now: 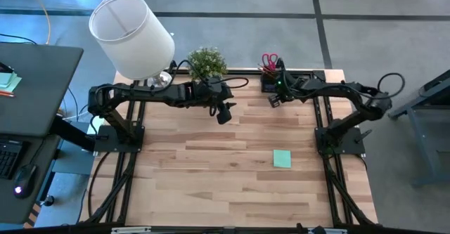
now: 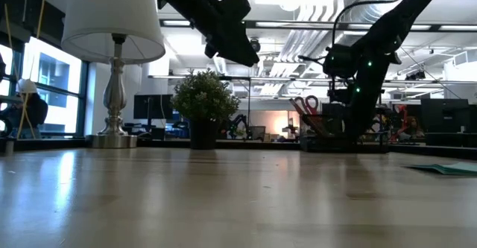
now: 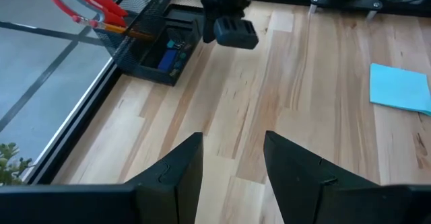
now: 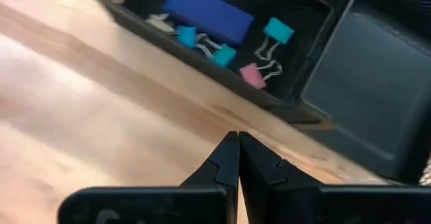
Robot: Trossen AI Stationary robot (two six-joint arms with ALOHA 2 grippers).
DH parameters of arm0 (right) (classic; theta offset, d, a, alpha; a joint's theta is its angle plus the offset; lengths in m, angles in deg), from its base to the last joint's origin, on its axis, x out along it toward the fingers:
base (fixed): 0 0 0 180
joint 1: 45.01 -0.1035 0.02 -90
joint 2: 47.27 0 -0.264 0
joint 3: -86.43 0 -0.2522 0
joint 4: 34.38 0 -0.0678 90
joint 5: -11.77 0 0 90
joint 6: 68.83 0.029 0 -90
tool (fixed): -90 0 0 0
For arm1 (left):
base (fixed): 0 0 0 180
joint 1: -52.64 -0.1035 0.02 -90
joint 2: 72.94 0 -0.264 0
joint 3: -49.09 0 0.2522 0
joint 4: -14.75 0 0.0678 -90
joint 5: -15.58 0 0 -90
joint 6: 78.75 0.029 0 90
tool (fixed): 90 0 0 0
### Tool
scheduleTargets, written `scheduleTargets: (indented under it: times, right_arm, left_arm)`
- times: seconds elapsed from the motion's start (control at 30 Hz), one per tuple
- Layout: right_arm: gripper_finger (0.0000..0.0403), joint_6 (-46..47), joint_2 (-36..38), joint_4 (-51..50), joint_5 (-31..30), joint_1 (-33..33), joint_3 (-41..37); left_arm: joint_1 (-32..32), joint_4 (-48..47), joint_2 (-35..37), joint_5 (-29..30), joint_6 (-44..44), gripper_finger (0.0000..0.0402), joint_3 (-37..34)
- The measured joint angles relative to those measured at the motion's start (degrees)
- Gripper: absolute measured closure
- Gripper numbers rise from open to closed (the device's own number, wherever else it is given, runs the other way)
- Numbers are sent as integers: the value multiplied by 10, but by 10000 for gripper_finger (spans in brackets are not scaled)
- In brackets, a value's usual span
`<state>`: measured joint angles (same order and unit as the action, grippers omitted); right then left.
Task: Pick and place office supplies into organizer
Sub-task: Adjust the black desk organizer
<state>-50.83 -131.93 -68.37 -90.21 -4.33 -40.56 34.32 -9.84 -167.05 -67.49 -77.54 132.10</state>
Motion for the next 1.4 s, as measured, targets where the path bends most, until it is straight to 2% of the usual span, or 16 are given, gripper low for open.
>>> scheduleTargets:
  times: [0.17, 0.47, 0.87, 1.1, 1.4]
  right_arm:
    - [402, -1, -25, 7, -42, 19, 0]
    - [402, -40, -52, 47, -32, 48, -1]
    - [402, -61, -49, 37, -38, 45, 0]
    - [403, -21, 17, -33, -115, 3, 0]
    - [403, 16, 129, -74, -105, -77, 1]
  left_arm:
    - [0, -1, 0, 0, 0, 257, 0]
    - [0, -1, 0, 0, 0, 257, 0]
    - [0, 2, 0, 0, 0, 257, 0]
    - [0, -2, 0, 0, 0, 257, 0]
    - [0, -8, 0, 0, 10, 257, 0]
